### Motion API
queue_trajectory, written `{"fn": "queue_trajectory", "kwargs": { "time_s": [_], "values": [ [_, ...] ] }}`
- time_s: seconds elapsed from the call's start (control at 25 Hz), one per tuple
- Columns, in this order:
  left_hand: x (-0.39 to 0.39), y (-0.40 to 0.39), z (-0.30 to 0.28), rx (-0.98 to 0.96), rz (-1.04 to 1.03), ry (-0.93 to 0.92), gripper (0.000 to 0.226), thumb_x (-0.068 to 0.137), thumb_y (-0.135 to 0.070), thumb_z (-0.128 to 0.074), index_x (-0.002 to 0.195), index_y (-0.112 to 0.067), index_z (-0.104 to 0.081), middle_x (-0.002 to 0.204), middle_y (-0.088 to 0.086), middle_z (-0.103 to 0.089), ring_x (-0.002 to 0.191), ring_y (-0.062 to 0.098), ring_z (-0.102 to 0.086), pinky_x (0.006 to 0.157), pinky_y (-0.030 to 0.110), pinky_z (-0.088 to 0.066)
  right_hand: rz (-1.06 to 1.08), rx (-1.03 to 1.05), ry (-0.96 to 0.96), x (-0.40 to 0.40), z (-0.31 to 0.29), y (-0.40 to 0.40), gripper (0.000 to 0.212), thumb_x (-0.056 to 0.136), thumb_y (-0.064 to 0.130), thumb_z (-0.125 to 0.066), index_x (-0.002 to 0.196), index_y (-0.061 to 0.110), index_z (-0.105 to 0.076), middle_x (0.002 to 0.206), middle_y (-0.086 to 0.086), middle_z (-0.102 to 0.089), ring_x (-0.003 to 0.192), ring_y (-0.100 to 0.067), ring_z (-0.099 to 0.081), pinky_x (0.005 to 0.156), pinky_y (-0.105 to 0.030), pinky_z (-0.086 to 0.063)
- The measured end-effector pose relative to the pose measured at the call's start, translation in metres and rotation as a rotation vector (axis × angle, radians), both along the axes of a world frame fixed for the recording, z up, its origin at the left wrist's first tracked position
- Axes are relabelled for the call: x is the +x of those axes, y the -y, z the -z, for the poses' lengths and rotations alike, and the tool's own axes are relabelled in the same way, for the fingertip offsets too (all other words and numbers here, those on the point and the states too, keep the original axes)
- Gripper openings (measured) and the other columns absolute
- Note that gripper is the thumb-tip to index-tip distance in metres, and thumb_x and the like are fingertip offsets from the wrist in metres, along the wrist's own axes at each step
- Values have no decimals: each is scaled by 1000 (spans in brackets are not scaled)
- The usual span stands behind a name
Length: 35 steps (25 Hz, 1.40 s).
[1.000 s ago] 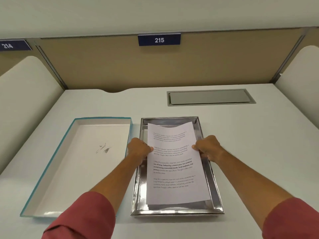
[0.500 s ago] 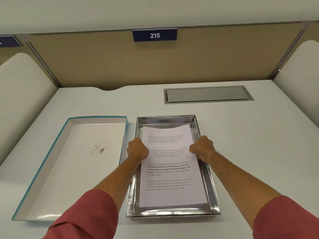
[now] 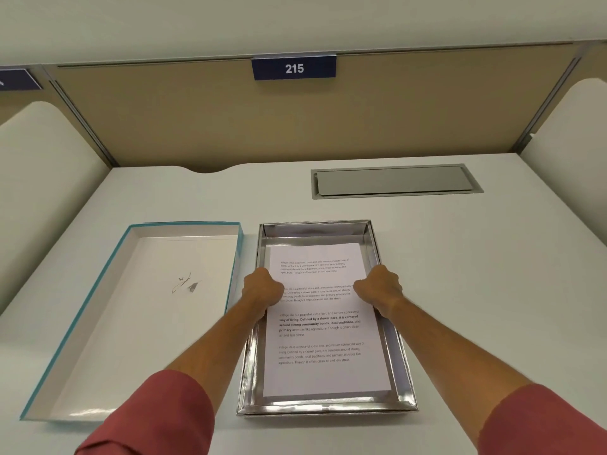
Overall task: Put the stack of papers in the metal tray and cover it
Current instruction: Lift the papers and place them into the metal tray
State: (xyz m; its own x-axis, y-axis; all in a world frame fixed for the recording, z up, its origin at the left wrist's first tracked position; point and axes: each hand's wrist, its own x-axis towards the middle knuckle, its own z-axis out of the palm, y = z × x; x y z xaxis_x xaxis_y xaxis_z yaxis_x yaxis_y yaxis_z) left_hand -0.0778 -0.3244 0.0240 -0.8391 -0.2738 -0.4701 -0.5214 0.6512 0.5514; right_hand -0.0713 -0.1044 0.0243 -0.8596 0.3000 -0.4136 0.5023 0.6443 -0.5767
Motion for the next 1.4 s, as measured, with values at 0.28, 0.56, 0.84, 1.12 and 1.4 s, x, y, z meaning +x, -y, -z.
{"fn": "queue_trajectory", "kwargs": {
  "time_s": [0.28,0.56,0.84,1.12,1.4],
  "values": [
    [1,2,-5,309,-235,71,52,100,-42,-33,137,-7,-40,125,15,-56,110,35,-56,85,46,-50,52,-72,18,6,0,3,30,93,42,-46,91,12,-47,85,-3,-55,82,-25,-56,71,-32,-50],
    [7,-1,-2,187,-138,43,53,98,-40,-41,135,-3,-43,120,14,-59,101,32,-59,75,39,-51,25,-99,22,11,-3,0,26,91,34,-48,88,8,-53,86,-6,-59,77,-24,-59,66,-32,-53],
    [75,5,10,-26,407,-49,97,75,-44,-75,148,-10,-19,136,9,-52,114,27,-59,84,30,-52,-469,-8,-5,67,-5,-7,64,78,40,-73,128,14,-41,122,-3,-63,100,-23,-63,78,-25,-53],
    [129,4,24,-214,644,76,137,65,-47,-80,146,-26,28,142,12,-29,130,25,-37,104,41,-43,-802,227,176,111,6,-13,137,65,41,-85,148,30,24,143,-18,-24,129,-32,-40,103,-36,-41],
    [132,-1,29,-329,695,69,135,70,-38,-80,145,-22,30,143,16,-20,138,32,-20,113,46,-29,-840,313,48,124,17,-10,131,72,32,-81,148,24,25,142,-23,-15,137,-41,-20,109,-39,-35]
  ]
}}
